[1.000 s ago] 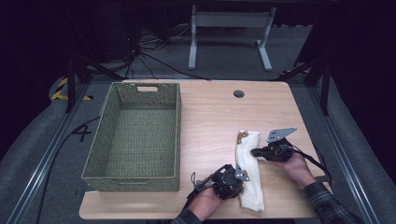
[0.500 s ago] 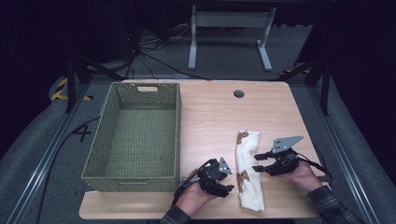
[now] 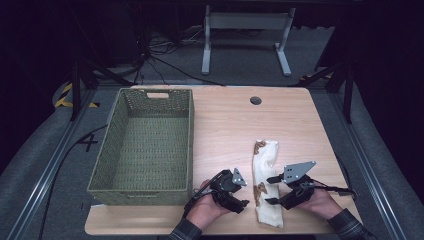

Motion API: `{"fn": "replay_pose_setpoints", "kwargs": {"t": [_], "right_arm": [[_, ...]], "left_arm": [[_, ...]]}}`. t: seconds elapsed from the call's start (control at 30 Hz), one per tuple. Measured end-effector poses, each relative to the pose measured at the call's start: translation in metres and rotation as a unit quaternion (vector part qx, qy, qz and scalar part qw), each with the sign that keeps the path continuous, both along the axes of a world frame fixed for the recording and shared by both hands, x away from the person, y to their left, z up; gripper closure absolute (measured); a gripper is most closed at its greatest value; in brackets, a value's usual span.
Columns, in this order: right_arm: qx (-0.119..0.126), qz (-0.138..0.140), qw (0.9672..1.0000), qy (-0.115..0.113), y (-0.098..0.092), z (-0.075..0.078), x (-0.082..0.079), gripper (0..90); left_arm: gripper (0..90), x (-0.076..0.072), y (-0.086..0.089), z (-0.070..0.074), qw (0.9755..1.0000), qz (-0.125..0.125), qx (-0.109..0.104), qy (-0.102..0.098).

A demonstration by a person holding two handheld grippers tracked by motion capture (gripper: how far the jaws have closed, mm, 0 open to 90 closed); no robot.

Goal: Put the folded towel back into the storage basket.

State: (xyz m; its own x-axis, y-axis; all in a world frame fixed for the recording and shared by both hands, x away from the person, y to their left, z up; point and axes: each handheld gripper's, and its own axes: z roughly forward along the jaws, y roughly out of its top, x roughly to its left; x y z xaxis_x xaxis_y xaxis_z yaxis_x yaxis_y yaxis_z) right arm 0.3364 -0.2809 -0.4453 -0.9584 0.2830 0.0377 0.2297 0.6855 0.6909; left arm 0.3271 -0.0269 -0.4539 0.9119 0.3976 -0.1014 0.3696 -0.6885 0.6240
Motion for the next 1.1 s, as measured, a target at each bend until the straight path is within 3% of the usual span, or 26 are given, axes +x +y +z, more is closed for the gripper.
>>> {"fn": "replay_pose_setpoints", "kwargs": {"t": [0.3, 0.47, 0.6, 0.73, 0.77, 0.93, 1.1], "right_arm": [[-0.022, 0.021, 0.9994, -0.019, 0.010, -0.014, -0.001, 19.2], [-0.025, 0.023, 0.9990, -0.028, 0.011, -0.016, -0.003, 20.3], [-0.025, 0.028, 0.9990, -0.026, 0.009, -0.014, -0.006, 31.4], [-0.021, 0.044, 0.9985, -0.025, 0.007, -0.012, -0.010, 49.6], [-0.021, 0.044, 0.9985, -0.025, 0.007, -0.012, -0.010, 49.6], [-0.016, 0.065, 0.9977, -0.011, 0.006, -0.010, -0.014, 78.0], [-0.019, 0.081, 0.9966, -0.004, 0.005, -0.009, -0.015, 80.1]], "left_arm": [[29.9, 0.001, -0.001, -0.001, 1.0000, -0.005, 0.005, 0.001], [30.3, 0.001, -0.001, -0.002, 1.0000, -0.006, 0.006, 0.001], [30.9, 0.001, -0.002, -0.002, 0.9999, -0.008, 0.007, 0.003], [32.0, 0.002, -0.002, -0.001, 0.9999, -0.008, 0.006, 0.006], [32.2, 0.002, -0.002, -0.001, 0.9999, -0.008, 0.006, 0.006], [33.2, 0.003, -0.003, 0.001, 0.9999, -0.013, 0.002, 0.000], [33.4, 0.007, -0.005, 0.006, 0.9999, -0.012, -0.002, -0.001]]}}
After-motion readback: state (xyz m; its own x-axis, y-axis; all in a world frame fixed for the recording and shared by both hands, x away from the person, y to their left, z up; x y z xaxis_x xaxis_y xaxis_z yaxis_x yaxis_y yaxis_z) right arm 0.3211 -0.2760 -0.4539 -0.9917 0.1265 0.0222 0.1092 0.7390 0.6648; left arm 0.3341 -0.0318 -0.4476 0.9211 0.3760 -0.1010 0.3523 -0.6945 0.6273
